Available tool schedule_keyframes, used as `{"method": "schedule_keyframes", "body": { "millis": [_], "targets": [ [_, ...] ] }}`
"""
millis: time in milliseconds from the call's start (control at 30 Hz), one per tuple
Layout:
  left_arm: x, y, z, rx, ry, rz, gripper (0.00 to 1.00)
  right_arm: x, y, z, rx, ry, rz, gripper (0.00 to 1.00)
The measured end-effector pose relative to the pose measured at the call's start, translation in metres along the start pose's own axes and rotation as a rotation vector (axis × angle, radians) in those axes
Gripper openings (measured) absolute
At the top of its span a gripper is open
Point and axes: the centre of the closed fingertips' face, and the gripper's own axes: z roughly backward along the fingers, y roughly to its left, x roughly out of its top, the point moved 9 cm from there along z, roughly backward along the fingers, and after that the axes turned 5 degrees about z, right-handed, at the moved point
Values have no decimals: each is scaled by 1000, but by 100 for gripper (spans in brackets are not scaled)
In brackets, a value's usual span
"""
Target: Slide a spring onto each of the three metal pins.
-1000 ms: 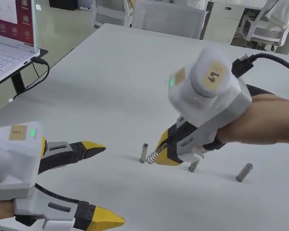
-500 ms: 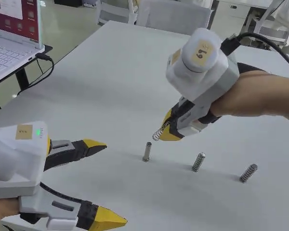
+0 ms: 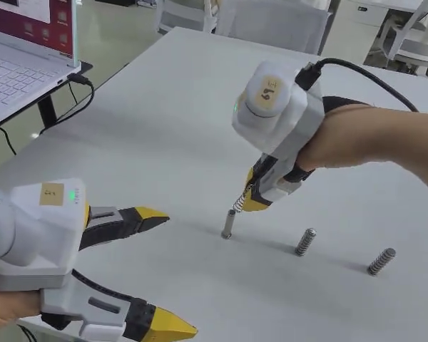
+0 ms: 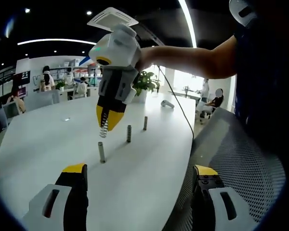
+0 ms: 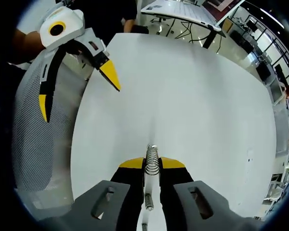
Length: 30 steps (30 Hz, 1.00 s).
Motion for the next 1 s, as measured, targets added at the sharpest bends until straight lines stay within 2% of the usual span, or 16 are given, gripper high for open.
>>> {"method": "schedule_keyframes", "body": {
  "millis": [1000],
  "targets": [
    [-1,0,1,6,-6,19,84,1,-7,-19,40,47,4,8]
  ]
}}
